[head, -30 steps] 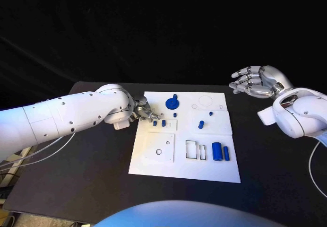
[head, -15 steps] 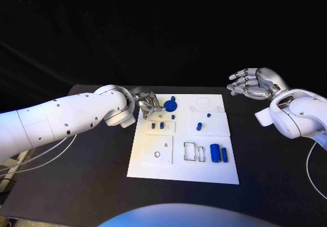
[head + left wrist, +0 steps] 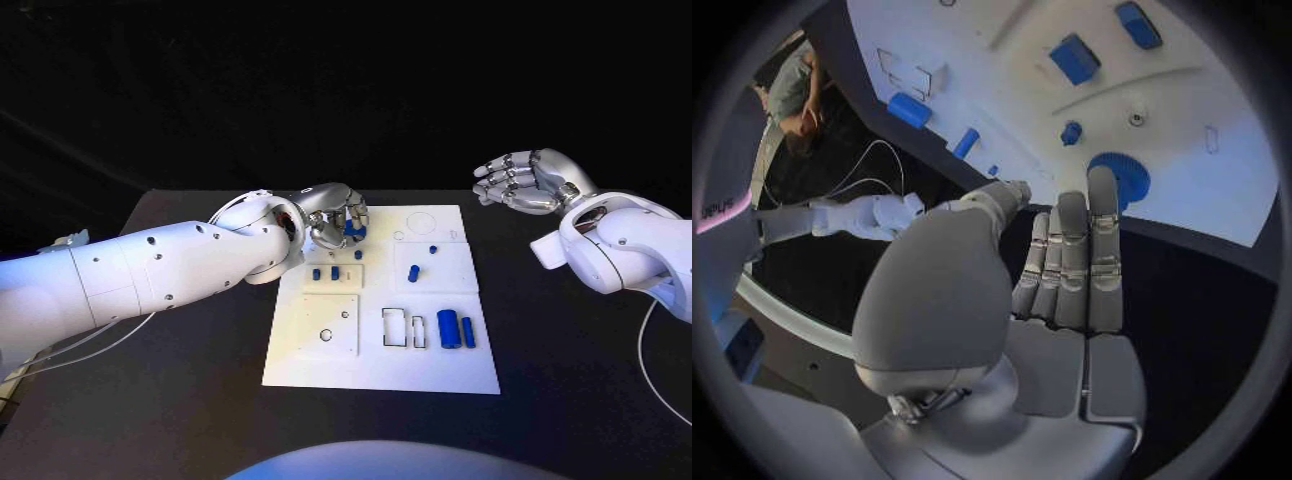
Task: Assemble the parts on the task board
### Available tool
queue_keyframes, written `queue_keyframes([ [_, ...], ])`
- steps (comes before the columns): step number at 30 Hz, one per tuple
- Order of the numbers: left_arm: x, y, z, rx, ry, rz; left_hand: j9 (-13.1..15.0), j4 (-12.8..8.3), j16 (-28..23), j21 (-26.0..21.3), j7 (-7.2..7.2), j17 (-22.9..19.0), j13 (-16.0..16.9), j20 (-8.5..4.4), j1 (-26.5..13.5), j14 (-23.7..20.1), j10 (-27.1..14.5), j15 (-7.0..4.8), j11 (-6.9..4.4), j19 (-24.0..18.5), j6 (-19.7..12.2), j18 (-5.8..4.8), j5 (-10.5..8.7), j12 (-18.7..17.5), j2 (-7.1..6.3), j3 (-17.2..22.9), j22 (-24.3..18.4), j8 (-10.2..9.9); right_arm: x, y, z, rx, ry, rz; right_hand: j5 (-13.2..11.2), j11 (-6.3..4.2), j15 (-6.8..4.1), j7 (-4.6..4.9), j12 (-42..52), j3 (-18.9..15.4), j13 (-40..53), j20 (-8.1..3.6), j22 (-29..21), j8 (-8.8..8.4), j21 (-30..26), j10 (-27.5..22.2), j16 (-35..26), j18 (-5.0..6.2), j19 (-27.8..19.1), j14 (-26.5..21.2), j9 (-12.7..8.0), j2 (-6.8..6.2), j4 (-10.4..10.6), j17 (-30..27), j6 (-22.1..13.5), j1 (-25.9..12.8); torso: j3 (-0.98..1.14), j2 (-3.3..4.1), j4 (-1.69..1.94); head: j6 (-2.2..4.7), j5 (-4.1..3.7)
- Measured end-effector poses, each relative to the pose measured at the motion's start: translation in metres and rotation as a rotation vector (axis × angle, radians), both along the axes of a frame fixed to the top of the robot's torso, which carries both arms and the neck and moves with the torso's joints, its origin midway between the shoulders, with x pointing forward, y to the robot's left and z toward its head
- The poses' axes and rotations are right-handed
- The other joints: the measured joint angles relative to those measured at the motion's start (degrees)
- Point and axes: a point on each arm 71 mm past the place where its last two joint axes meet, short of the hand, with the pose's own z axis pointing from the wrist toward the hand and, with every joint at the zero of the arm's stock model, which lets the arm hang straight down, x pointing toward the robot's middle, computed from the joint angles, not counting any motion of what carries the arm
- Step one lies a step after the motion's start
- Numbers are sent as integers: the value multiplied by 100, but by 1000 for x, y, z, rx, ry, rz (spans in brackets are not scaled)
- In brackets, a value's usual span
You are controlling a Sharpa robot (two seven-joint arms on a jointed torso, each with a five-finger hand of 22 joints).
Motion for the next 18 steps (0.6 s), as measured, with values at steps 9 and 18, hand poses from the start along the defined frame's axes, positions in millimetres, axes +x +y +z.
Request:
queue_keyframes([
  [9, 3, -10, -7, 122, -63, -69, -279, 45, 1107, 504, 1, 584, -366, 31, -77, 653, 97, 18, -18, 239, 99, -2, -161, -258, -77, -143, 320, -201, 0, 0, 0, 0, -4, 8, 0, 12, 15, 20, -128, 12, 0, 0, -35, -87, -24, 42, -47, 0, 0, 15, -39, 0, -12, -49, 21, 0, 4, 1, 9, 29, -41],
  [18, 6, -14, -13, 212, -47, -97, -397, 96, 1480, 1027, 42, 775, -520, 32, -83, 823, 66, 30, 13, 465, 141, -3, -197, -386, -83, -254, 908, -319, -1, 2, 0, -2, -9, 16, -21, 32, 15, 23, -211, 12, 1, 0, -88, -149, -55, 63, -123, 0, 0, 15, -69, 0, -12, -101, 59, 0, 4, -4, 12, 24, -52],
])
